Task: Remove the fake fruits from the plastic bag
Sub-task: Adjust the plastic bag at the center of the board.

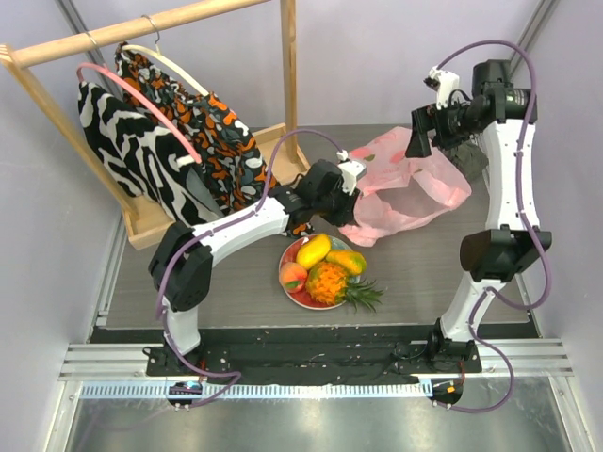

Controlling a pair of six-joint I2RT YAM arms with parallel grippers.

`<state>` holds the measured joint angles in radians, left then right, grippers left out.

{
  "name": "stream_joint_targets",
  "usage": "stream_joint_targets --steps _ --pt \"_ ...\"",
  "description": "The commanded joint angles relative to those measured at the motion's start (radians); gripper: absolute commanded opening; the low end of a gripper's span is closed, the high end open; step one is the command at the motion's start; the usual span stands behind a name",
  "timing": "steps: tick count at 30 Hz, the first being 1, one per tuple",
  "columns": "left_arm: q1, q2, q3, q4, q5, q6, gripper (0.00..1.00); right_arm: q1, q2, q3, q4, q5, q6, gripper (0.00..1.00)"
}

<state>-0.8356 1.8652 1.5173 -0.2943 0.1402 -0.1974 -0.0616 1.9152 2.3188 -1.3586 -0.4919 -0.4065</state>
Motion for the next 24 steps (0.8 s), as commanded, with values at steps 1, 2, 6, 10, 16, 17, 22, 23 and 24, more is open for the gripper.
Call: stream_joint_targets --steps 1,2,6,10,16,17,22,23,24 --pt "0.006 -0.023 0.066 0.076 -0.019 -0.017 0.2 0.003 -0.189 -0.182 -0.135 -0.233 -0.201 0.84" --pt "0.006 -0.026 0.063 0.078 0.004 -0.017 0.14 0.008 -0.22 -0.262 -0.129 -0.255 -0.234 0.62" --pt "0.007 -0.04 0.043 0.072 0.025 -0.03 0.0 0.062 -0.292 -0.588 -0.063 -0.254 -0.287 0.15" --pt "0.006 -0.064 0.037 0.066 0.064 -0.024 0.0 0.103 -0.268 -0.686 0.054 -0.231 -0.214 0.09" --pt "0.006 -0.116 0.032 -0.024 0.159 0.045 0.0 0.103 -0.222 -0.713 0.402 -0.05 0.007 0.1" --pt "0.007 -0.127 0.026 -0.038 0.159 0.05 0.0 0.106 -0.202 -0.713 0.436 -0.04 0.05 0.11" --pt "0.006 -0.164 0.017 -0.13 0.209 0.114 0.0 0.149 -0.13 -0.725 0.579 0.002 0.074 0.15" --pt "0.006 -0.167 0.018 -0.135 0.214 0.127 0.0 0.155 -0.121 -0.736 0.598 0.021 0.072 0.15" --pt "0.006 -0.169 0.02 -0.14 0.213 0.139 0.0 0.164 -0.096 -0.768 0.624 0.056 0.087 0.15"
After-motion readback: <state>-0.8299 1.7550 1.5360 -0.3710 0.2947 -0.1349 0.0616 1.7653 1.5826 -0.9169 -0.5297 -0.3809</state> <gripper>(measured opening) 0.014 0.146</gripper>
